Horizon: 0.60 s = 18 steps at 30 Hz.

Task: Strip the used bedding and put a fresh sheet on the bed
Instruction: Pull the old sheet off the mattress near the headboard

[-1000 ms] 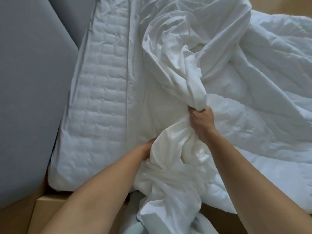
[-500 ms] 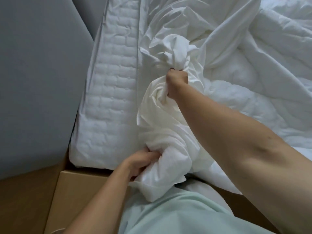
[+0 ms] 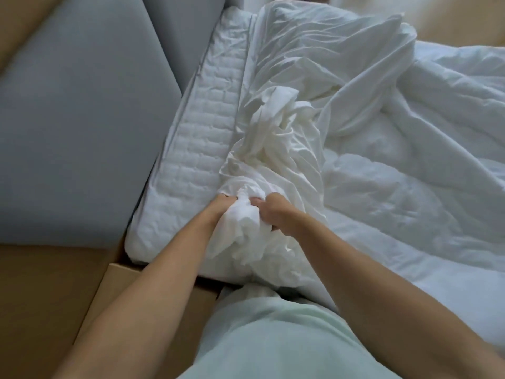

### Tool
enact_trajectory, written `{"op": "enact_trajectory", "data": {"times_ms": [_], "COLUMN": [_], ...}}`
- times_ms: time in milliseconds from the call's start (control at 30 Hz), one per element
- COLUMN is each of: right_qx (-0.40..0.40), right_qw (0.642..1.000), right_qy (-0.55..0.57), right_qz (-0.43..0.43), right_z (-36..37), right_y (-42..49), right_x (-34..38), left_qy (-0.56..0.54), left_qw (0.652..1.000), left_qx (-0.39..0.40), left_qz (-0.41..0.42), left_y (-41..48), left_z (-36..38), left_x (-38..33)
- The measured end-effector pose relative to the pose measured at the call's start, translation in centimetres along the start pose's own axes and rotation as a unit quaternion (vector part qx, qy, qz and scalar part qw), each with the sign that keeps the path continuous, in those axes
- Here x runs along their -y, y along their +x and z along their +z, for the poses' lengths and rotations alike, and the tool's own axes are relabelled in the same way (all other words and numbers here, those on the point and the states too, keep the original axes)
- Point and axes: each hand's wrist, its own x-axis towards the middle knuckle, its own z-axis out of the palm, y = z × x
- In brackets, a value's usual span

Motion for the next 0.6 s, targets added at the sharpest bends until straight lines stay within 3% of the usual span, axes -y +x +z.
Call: {"op": "enact_trajectory", "data": {"times_ms": [133,200,300,333,400,433,467,500,567,600], "right_qx": [-0.093,-0.120,-0.125,-0.124,-0.120,-0.118,-0.117,-0.120,-0.129,-0.133], "right_qw": [0.991,0.985,0.983,0.982,0.982,0.982,0.983,0.983,0.982,0.981], "right_qy": [-0.023,-0.018,-0.012,-0.009,-0.009,0.000,0.013,0.026,0.044,0.051], "right_qz": [-0.098,-0.120,-0.135,-0.142,-0.148,-0.147,-0.143,-0.139,-0.132,-0.133], "right_z": [-0.7,-0.9,-0.4,-0.4,-0.3,-0.3,-0.4,-0.6,-0.9,-1.0], "right_y": [0.2,-0.3,-1.0,-1.3,-1.7,-1.9,-2.1,-2.3,-2.7,-2.7], "right_x": [-2.1,-2.3,-2.4,-2.3,-2.1,-1.9,-1.7,-1.4,-0.7,-0.4], "left_qy": [0.103,0.115,0.161,0.116,-0.143,-0.294,-0.384,-0.393,-0.263,-0.225], "left_qw": [0.992,0.986,0.967,0.962,0.938,0.902,0.872,0.872,0.915,0.936], "left_qx": [0.076,0.091,0.003,-0.021,0.012,0.029,-0.009,-0.095,-0.256,-0.237], "left_qz": [0.019,0.073,0.198,0.248,0.315,0.317,0.304,0.276,0.170,0.129], "left_y": [-4.6,-6.4,-8.4,-8.9,-9.6,-9.8,-9.5,-9.3,-8.3,-7.9], "left_z": [-4.4,-5.2,-3.3,-2.7,-2.3,-2.3,-2.4,-2.2,-1.0,-0.1], "left_x": [-0.6,-0.4,-1.1,-1.3,-1.5,-1.2,-0.5,0.4,3.4,4.8]}}
